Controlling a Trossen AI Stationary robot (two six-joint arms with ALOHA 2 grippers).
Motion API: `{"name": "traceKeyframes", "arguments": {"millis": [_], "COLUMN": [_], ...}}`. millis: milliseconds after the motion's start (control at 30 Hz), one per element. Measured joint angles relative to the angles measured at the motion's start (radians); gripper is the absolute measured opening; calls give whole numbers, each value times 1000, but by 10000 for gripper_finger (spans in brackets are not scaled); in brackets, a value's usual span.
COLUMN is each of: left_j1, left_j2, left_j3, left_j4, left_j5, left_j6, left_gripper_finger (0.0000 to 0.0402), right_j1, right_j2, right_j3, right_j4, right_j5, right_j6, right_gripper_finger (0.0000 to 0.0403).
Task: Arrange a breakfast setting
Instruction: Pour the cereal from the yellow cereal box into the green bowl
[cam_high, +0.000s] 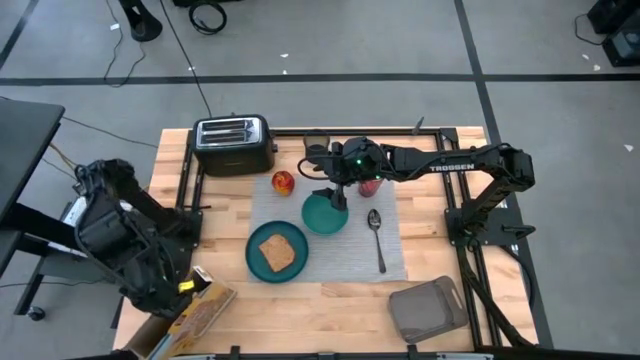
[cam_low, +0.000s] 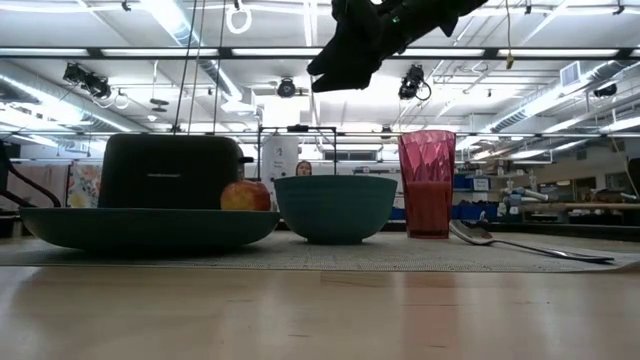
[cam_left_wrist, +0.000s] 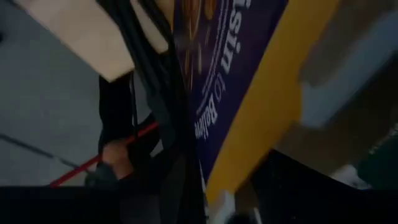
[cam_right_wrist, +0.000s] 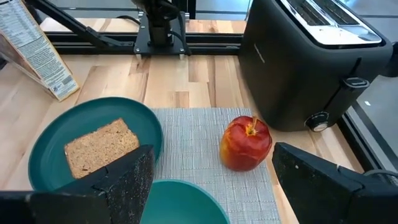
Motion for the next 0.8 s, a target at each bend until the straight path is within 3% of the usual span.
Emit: {"name": "traceKeyframes", "arguments": {"millis": [100, 200, 333, 400, 500, 800], "left_j1": [-3, -2, 12, 25, 45, 130], "left_j2": [1, 0, 1, 1, 0, 2], "left_j3": [-35, -80, -134, -148, -142, -80], "left_j4": [0, -2, 0, 1, 9, 51], "left_j5": [-51, -81, -94, -113, -139, -216], "left_j6": [36, 93, 183, 219, 274, 554], "left_gripper_finger": [172, 155, 104, 66, 14, 5], "right_j1": [0, 5, 32, 57, 103, 266], "right_j2": [0, -3, -17, -18, -17, -17], "right_j3": [0, 0, 0, 0, 0, 0], "right_j4": [0, 1, 46, 84, 100, 157], "right_j5": [-7, -90, -283, -322, -319, -159], "right_j6": [-24, -66, -105, -108, -99, 7], "right_gripper_finger": [329, 329, 329, 329, 334, 390]}}
